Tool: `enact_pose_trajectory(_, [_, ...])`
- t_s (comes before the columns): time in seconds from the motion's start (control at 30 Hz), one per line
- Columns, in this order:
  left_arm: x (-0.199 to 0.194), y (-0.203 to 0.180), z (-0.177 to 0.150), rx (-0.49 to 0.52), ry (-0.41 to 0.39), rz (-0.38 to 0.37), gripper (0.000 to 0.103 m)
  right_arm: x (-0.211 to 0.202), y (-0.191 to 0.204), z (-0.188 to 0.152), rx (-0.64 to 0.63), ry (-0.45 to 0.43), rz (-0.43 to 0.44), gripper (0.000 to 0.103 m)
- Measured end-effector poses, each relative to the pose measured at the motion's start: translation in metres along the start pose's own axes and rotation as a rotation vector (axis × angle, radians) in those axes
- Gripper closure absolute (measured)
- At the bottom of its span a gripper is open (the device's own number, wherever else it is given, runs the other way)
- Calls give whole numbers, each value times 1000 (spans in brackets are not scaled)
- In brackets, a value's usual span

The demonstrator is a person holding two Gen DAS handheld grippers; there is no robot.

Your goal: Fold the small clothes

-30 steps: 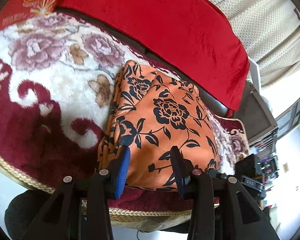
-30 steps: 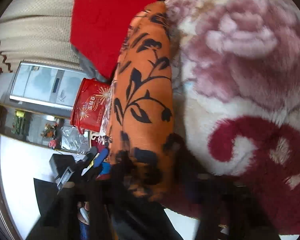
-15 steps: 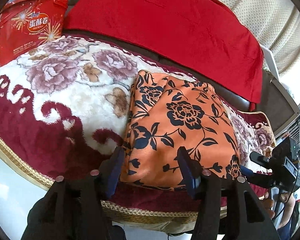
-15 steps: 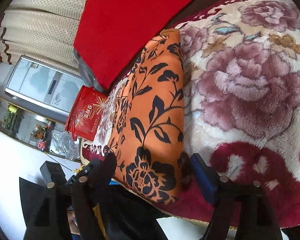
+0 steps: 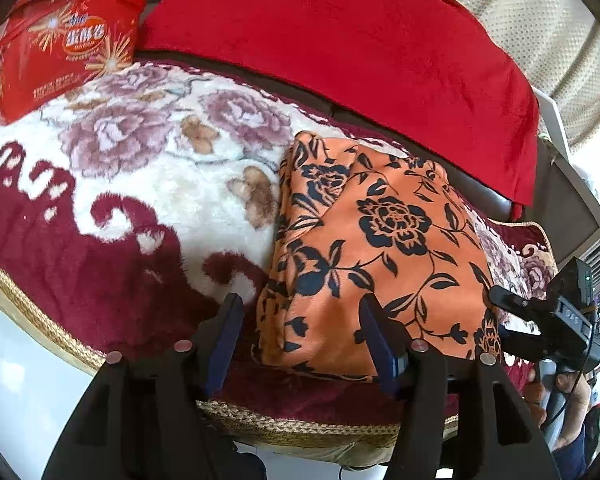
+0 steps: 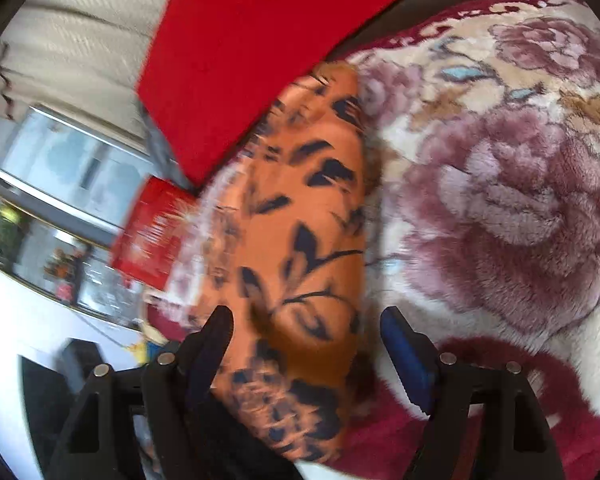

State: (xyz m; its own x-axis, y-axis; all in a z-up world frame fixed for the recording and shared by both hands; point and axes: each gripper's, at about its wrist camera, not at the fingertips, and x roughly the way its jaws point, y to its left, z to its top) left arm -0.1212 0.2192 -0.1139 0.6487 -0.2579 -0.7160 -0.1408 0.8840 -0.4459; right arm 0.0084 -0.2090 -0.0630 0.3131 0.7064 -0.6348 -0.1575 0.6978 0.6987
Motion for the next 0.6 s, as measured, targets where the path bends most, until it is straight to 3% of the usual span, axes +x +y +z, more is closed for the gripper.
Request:
enact_pose_trajectory(0.07, [-2, 2, 0, -9, -13, -9, 41, -2, 4, 2, -3, 0, 20, 25])
enact_pose_trajectory(0.2, [3, 3, 3, -31, -6, -13, 38, -18, 23, 15, -59, -91, 6, 22])
enact_pose_trajectory(0.23, [4, 2, 3, -31, -7, -23, 38, -13, 22, 20, -51, -82, -12, 18])
enact_pose_trajectory(0.37, [2, -1, 2, -31, -19, -43, 38, 28, 8, 34, -4, 34, -36, 20])
enact_pose_trajectory(0.4, [2, 0, 3, -38, -23, -45, 38, 30, 12, 34, -22, 26, -15, 35])
enact_pose_trajectory(0.43, [3, 2, 3, -48, -25, -47, 38, 31, 21, 35, -68, 29, -26, 43])
enact_pose_trajectory(0.53, [4, 9, 3, -98, -18, -56, 38, 30, 36, 39, -132, 21, -84, 61])
enact_pose_trajectory(0.6, [3, 11, 3, -116, -24, -86, 38, 17, 45, 44, -160, -9, -100, 66])
